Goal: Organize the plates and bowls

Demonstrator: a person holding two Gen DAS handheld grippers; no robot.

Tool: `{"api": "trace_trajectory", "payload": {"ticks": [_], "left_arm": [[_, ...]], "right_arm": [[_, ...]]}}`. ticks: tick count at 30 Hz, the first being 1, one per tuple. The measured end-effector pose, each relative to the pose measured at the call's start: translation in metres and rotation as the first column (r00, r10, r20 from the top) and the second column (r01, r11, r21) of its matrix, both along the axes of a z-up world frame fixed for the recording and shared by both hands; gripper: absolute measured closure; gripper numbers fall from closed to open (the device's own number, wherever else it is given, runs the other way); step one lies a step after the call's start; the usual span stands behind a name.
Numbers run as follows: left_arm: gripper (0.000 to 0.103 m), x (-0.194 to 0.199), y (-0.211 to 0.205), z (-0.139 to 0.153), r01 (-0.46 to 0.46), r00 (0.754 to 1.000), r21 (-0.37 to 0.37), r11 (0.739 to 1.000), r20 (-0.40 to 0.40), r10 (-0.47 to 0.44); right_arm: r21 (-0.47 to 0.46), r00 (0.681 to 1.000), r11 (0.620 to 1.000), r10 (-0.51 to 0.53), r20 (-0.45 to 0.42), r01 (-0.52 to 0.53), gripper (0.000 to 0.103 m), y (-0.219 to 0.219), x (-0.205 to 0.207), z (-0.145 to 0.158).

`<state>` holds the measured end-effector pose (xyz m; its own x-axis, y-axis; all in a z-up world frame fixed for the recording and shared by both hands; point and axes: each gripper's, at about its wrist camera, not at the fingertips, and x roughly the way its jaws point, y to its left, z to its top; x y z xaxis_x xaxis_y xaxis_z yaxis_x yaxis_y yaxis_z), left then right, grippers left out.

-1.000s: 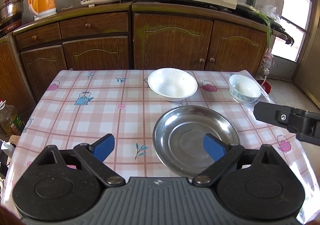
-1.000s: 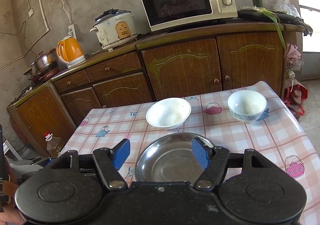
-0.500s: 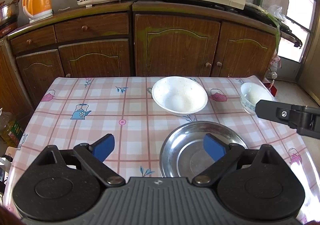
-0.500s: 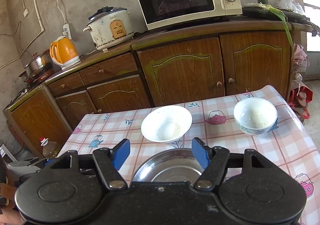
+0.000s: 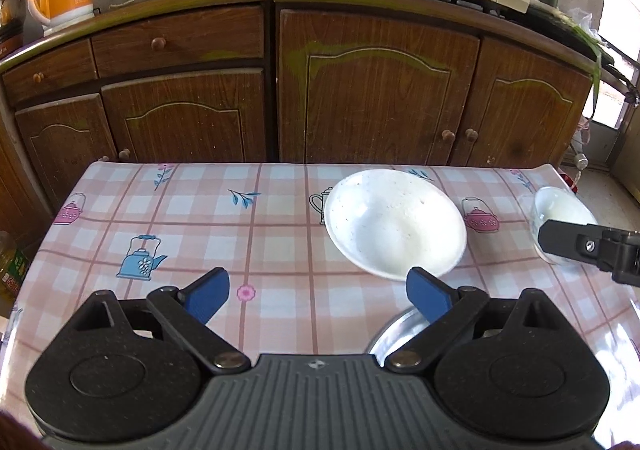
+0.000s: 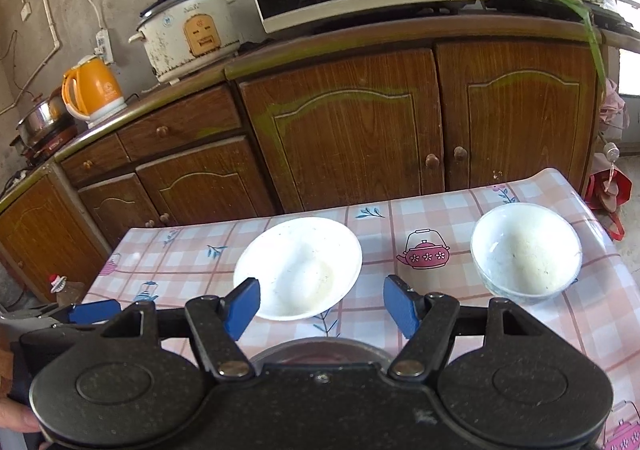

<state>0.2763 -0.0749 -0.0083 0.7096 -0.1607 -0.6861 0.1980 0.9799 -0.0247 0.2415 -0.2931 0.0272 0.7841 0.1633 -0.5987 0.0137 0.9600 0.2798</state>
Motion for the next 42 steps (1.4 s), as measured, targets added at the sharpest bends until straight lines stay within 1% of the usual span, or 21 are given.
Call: {"api": "trace_trajectory", "payload": {"ticks": [3, 7, 9, 13, 15, 20, 22, 24, 26, 27, 28, 29, 30, 31, 34, 36, 38, 42], "left_arm": [[0.006, 0.022, -0.003, -0.011, -0.001, 1.0, 0.005, 1.0, -0.019, 0.001], [0.007, 0.045, -0.008, -0.024, 0.008, 0.999, -0.005, 1.0, -0.047, -0.008], [0.012, 0.057, -0.01, -0.033, 0.013, 0.998, -0.01, 1.0, -0.069, -0.014], [0.016, 0.078, -0.016, -0.047, 0.018, 0.995, -0.006, 1.0, -0.098, -0.018], [0.02, 0.085, -0.018, -0.052, 0.025, 0.994, -0.018, 1.0, -0.11, -0.026], [0.025, 0.1, -0.023, -0.064, 0.02, 0.992, -0.023, 1.0, -0.125, -0.022], [0.03, 0.105, -0.026, -0.07, 0.026, 0.991, -0.018, 0.999, -0.134, -0.028], [0.043, 0.108, -0.028, -0.075, 0.032, 0.99, -0.012, 0.999, -0.135, -0.034], [0.048, 0.109, -0.027, -0.078, 0.038, 0.99, -0.025, 0.999, -0.135, -0.041], [0.054, 0.11, -0.026, -0.079, 0.043, 0.991, -0.039, 0.998, -0.125, -0.048], [0.059, 0.11, -0.026, -0.079, 0.049, 0.991, -0.051, 0.997, -0.12, -0.055], [0.072, 0.11, -0.026, -0.078, 0.061, 0.991, -0.066, 0.996, -0.116, -0.068], [0.074, 0.111, -0.03, -0.078, 0.067, 0.991, -0.072, 0.995, -0.111, -0.075], [0.074, 0.11, -0.031, -0.078, 0.067, 0.992, -0.067, 0.996, -0.107, -0.074], [0.077, 0.107, -0.026, -0.076, 0.069, 0.991, -0.085, 0.994, -0.106, -0.077], [0.081, 0.103, -0.025, -0.072, 0.073, 0.993, -0.071, 0.995, -0.087, -0.079], [0.084, 0.1, -0.024, -0.065, 0.068, 0.994, -0.069, 0.995, -0.086, -0.074], [0.085, 0.089, -0.019, -0.051, 0.062, 0.995, -0.097, 0.993, -0.067, -0.069]], "right_arm": [[-0.004, 1.0, 1.0, -0.006, -0.03, 0.006, 0.022, -0.004, 0.023, -0.013], [0.003, 0.997, 1.0, -0.004, -0.077, 0.004, 0.022, -0.007, 0.052, -0.033], [0.024, 0.995, 1.0, -0.011, -0.1, 0.013, 0.022, -0.008, 0.066, -0.044], [0.069, 0.988, 0.997, -0.025, -0.152, 0.036, 0.022, -0.011, 0.091, -0.065], [0.099, 0.985, 0.994, -0.025, -0.171, 0.042, 0.022, -0.014, 0.101, -0.076], [0.109, 0.975, 0.991, -0.047, -0.219, 0.073, 0.022, -0.015, 0.121, -0.1], [0.097, 0.972, 0.992, -0.056, -0.227, 0.08, 0.022, -0.014, 0.126, -0.108], [0.112, 0.971, 0.991, -0.049, -0.235, 0.077, 0.023, -0.013, 0.131, -0.117], [0.116, 0.975, 0.991, -0.047, -0.218, 0.073, 0.022, -0.012, 0.133, -0.12], [0.115, 0.976, 0.991, -0.042, -0.212, 0.068, 0.028, -0.01, 0.134, -0.121], [0.117, 0.978, 0.991, -0.039, -0.205, 0.064, 0.056, -0.009, 0.134, -0.121], [0.129, 0.979, 0.99, -0.03, -0.202, 0.056, 0.077, -0.009, 0.135, -0.121], [0.151, 0.979, 0.987, -0.016, -0.205, 0.048, 0.081, -0.008, 0.137, -0.123], [0.151, 0.978, 0.987, -0.026, -0.205, 0.057, 0.08, -0.006, 0.136, -0.122], [0.141, 0.981, 0.988, -0.034, -0.19, 0.061, 0.081, -0.004, 0.132, -0.12], [0.13, 0.983, 0.99, -0.036, -0.181, 0.061, 0.082, -0.001, 0.128, -0.116], [0.122, 0.985, 0.991, -0.033, -0.167, 0.054, 0.082, 0.001, 0.123, -0.109], [0.121, 0.989, 0.991, -0.034, -0.143, 0.052, 0.082, 0.004, 0.114, -0.093]]}}
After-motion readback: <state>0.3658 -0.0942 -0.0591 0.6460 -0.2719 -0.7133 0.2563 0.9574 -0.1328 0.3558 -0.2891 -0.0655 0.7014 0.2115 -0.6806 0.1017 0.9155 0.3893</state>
